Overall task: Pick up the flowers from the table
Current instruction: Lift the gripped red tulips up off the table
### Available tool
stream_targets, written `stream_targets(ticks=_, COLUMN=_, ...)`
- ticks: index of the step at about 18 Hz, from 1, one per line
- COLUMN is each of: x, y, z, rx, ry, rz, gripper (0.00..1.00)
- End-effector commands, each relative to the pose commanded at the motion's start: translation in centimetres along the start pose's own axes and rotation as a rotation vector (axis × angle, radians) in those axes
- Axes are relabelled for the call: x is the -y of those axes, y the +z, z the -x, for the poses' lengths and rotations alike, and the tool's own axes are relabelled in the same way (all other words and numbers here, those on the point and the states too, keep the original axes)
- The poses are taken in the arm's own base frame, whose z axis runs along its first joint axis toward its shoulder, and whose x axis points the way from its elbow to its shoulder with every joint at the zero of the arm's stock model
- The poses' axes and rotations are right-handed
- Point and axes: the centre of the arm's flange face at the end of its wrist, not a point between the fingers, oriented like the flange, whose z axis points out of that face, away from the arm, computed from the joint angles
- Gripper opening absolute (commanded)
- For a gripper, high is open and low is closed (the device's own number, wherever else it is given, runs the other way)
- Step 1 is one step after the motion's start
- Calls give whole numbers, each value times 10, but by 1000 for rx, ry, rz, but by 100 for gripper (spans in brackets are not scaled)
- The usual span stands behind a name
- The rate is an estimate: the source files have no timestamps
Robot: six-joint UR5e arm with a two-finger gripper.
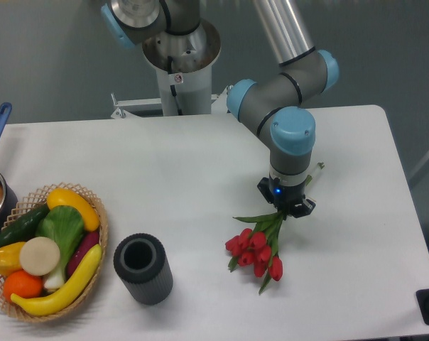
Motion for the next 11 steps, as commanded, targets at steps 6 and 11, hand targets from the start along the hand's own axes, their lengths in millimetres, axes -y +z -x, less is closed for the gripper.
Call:
stream_targets(ticks=6, x=7, y=-14, z=5, rx=26, ry=9, rz=-9, gripper=11)
stream_targets(ticks=11, x=1, y=-46, z=8, rx=-8, ry=6, rz=5, gripper=10)
